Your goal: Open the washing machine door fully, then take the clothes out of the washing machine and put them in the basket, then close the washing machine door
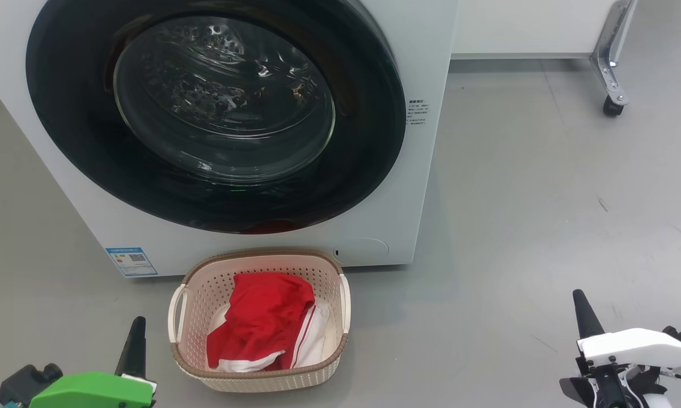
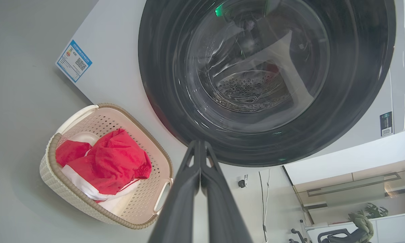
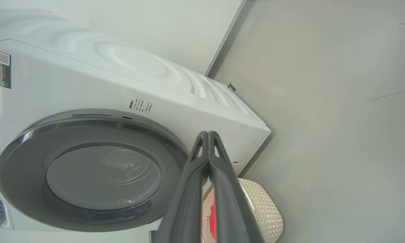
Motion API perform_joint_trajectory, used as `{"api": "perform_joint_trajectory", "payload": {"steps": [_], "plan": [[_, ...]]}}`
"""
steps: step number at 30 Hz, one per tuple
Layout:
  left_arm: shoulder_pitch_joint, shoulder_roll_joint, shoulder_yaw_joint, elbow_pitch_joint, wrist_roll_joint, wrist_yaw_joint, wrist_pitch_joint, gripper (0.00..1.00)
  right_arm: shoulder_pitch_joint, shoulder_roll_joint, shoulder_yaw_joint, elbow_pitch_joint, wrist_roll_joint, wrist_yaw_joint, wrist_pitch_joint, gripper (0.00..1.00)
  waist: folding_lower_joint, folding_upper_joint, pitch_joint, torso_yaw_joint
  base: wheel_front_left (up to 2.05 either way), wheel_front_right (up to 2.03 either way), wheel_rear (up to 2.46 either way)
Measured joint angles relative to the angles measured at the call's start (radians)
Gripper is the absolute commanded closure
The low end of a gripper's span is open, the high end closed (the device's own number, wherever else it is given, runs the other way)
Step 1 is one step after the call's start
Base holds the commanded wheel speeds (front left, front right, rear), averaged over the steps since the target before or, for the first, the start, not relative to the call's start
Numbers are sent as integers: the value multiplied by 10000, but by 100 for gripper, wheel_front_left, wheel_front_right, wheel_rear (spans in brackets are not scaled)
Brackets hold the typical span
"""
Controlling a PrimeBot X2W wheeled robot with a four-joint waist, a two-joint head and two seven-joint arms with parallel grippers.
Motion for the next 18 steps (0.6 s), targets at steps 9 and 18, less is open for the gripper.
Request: {"api": "perform_joint_trajectory", "payload": {"steps": [9,18], "plan": [[-219,17,240,213,-1216,-207,221,100,-133,-17,-318,-25,1099,84,274,100,0,0,0,13,0,0,0],[-450,36,441,343,-2418,-439,407,100,-314,-27,-637,-54,2219,174,537,100,0,0,0,28,0,0,0]]}}
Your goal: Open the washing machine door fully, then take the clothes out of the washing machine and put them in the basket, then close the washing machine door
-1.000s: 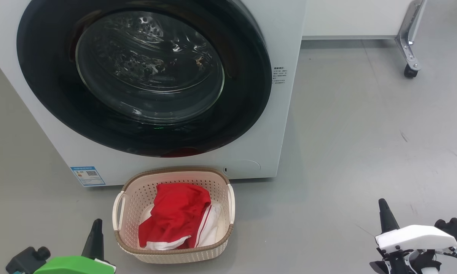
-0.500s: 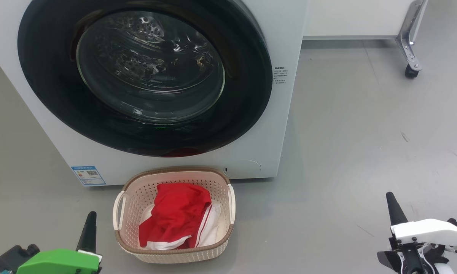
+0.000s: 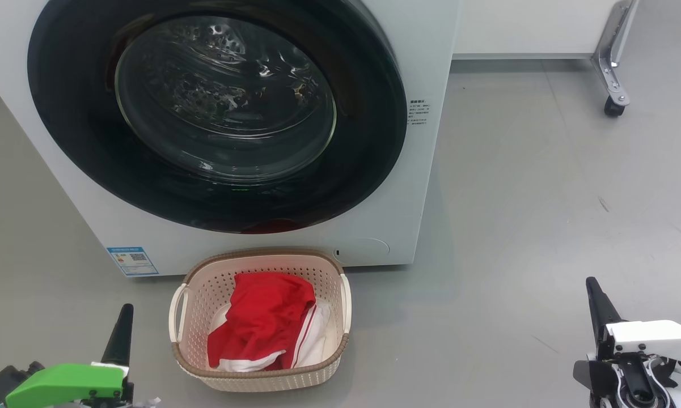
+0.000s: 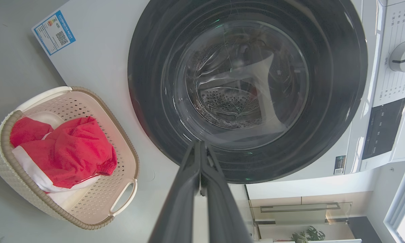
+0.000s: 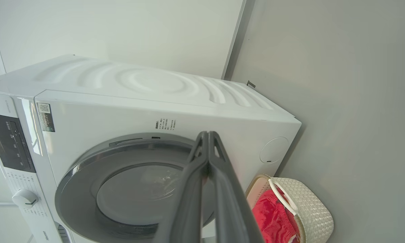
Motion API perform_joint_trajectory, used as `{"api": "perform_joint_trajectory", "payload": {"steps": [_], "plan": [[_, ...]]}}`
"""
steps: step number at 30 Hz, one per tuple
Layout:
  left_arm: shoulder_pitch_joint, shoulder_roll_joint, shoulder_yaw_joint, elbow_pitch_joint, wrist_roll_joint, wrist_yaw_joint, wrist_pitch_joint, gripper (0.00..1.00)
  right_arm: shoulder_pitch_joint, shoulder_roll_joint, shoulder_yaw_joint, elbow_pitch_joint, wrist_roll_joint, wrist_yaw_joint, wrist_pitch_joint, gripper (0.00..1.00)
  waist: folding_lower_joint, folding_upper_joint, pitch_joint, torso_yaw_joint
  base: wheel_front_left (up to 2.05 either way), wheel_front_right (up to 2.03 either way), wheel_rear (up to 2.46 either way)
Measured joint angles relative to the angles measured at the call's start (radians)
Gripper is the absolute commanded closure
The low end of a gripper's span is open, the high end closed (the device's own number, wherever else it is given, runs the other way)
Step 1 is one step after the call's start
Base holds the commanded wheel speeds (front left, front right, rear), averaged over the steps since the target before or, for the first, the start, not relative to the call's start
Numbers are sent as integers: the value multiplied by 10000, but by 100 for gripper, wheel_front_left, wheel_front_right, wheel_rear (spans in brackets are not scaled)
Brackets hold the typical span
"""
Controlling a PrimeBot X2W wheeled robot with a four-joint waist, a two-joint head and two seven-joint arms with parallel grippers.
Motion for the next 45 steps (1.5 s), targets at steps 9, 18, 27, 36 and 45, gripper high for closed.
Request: {"api": "perform_joint_trajectory", "payload": {"steps": [9,18,27,36,45], "plan": [[-219,15,215,215,-1198,-192,209,100,-150,-10,-324,-17,1118,86,309,100,0,0,0,13,0,0,0],[-304,27,301,282,-1515,-276,251,100,-201,-19,-437,-40,1473,115,380,100,0,0,-1,17,0,0,0],[-360,29,313,320,-1515,-311,253,100,-201,-19,-441,-38,1473,115,380,100,0,0,-3,18,0,0,0],[-363,27,326,378,-1515,-320,286,100,-202,-19,-449,-36,1473,117,382,100,0,0,-4,18,0,0,0],[-367,27,337,412,-1515,-349,286,100,-202,-19,-453,-35,1473,117,382,100,0,0,-5,18,0,0,0]]}}
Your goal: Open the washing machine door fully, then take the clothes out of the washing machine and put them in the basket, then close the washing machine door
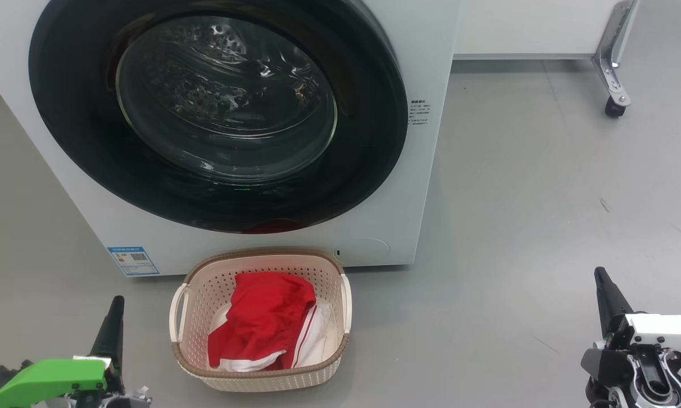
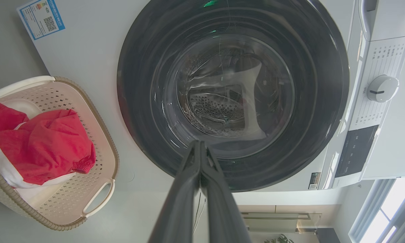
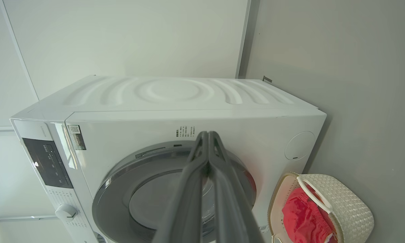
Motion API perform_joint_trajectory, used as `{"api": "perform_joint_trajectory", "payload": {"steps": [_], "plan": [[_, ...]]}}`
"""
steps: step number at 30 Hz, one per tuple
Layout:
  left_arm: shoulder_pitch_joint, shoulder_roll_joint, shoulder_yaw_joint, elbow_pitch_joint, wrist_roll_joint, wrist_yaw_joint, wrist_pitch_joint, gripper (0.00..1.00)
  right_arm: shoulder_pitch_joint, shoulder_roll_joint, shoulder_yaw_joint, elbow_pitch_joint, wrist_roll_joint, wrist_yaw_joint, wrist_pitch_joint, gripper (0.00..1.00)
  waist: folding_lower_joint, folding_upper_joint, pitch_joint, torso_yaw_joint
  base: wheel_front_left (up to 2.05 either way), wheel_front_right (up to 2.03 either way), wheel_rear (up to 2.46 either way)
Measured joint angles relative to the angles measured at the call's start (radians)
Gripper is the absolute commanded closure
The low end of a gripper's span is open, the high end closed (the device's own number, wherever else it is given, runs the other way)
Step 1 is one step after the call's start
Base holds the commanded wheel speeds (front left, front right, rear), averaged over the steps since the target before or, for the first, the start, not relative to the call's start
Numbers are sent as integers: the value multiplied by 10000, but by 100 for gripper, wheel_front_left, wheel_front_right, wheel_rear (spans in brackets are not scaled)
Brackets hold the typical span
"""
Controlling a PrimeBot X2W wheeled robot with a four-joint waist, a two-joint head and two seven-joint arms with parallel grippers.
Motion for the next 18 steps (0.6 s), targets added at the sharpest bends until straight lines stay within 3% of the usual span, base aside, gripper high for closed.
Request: {"api": "perform_joint_trajectory", "payload": {"steps": [18], "plan": [[-7,0,31,75,0,0,12,100,-3,0,-15,8,0,52,44,100,0,0,-2,0,0,0,0]]}}
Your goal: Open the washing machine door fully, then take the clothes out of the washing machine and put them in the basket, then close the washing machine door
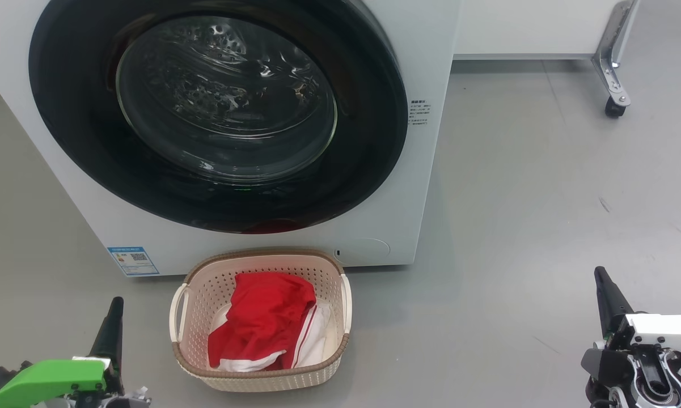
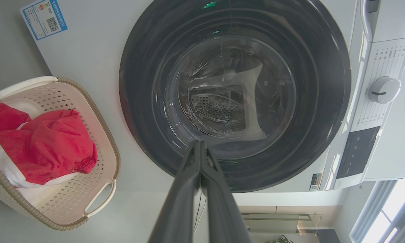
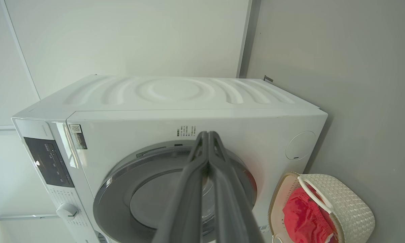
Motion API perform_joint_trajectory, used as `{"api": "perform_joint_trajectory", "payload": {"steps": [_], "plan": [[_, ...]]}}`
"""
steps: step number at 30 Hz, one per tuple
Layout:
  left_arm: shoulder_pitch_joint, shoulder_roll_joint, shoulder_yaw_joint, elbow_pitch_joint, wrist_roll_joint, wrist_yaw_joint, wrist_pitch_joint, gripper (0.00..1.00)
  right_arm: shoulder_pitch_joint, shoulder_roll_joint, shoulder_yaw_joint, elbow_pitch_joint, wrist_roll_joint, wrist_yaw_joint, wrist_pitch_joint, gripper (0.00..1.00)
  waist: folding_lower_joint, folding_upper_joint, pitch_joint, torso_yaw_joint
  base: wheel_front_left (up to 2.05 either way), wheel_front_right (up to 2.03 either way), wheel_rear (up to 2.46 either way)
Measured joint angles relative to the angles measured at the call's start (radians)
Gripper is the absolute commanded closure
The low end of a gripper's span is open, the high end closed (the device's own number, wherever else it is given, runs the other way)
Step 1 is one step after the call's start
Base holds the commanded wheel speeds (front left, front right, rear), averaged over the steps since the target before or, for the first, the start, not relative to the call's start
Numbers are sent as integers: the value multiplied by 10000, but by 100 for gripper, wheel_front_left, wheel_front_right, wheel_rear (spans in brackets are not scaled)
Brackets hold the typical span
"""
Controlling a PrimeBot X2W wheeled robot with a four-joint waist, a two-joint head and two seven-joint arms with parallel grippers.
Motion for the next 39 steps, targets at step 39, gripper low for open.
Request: {"api": "perform_joint_trajectory", "payload": {"steps": [39], "plan": [[-18,-6,42,48,0,-2,33,100,-4,4,-25,-8,0,0,12,100,0,0,0,0,0,0,0]]}}
